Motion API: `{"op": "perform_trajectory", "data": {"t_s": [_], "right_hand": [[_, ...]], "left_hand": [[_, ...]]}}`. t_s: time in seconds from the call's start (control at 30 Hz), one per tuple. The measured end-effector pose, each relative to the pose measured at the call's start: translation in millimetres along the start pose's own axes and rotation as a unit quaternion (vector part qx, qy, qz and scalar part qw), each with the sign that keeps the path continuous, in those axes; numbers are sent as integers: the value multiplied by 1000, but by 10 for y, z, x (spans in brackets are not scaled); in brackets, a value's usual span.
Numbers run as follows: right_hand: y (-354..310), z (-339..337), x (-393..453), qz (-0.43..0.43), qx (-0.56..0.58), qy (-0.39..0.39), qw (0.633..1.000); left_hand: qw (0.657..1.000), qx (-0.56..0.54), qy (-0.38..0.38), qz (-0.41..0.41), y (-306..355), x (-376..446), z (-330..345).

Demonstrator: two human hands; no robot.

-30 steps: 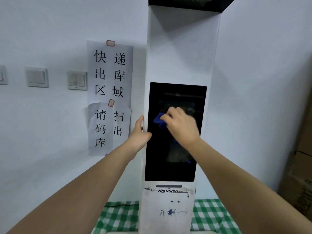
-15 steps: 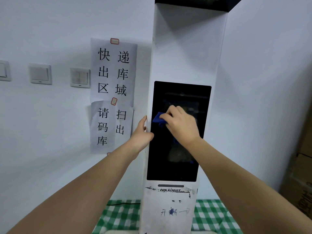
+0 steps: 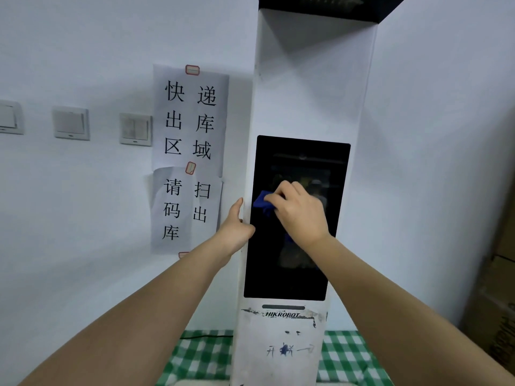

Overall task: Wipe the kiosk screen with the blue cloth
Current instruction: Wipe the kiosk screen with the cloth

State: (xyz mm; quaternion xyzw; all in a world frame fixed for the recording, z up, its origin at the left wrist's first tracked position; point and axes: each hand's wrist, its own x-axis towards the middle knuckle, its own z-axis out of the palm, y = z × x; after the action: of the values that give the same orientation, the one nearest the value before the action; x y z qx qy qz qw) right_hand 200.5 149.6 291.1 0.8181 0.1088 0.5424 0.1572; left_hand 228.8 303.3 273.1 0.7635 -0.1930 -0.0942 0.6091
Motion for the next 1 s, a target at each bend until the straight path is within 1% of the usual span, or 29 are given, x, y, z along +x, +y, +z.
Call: {"op": "perform_trajectory", "data": {"t_s": [0.07,0.13,0.23,0.33,0.4,0.43,0.5,0.57,0.6,0.67,0.77,0.83,0.87,0.93,1.0], "right_hand": [[-56,-7,103,46,16,25,998],[-176,37,145,57,24,30,998],[-275,132,35,0,20,-5,1000],[-158,119,-87,-78,-2,-35,996],[-42,63,-71,-98,-10,-35,994],[7,37,-39,-86,-14,-25,996],[27,9,29,-32,-9,-3,999],[-67,31,42,12,9,12,1000],[-136,56,18,19,17,12,1000],[-240,106,-63,-15,17,-11,1000],[-146,89,-171,-105,-3,-55,993],[26,22,-197,-119,-5,-57,991],[108,-10,-195,-106,-12,-49,993],[208,-40,-148,-43,-19,-19,999],[162,-32,-95,12,-16,4,1000]], "left_hand": [[1000,5,-10,-8,-1,-11,9],[1000,14,-6,-10,2,-6,11],[999,44,11,-13,7,21,6],[998,56,-1,-24,-2,0,17],[998,48,-7,-30,-20,-14,28],[998,44,-6,-32,-19,-30,31],[998,47,-4,-36,-12,-47,30],[998,48,-4,-41,-20,-40,24],[998,49,-4,-41,-29,-30,24],[998,54,2,-38,-46,-3,23],[998,56,10,-37,-69,44,30],[998,54,10,-39,-93,66,32],[998,55,7,-39,-100,73,38],[998,53,-2,-37,-98,70,49],[998,48,3,-36,-100,81,55]]}}
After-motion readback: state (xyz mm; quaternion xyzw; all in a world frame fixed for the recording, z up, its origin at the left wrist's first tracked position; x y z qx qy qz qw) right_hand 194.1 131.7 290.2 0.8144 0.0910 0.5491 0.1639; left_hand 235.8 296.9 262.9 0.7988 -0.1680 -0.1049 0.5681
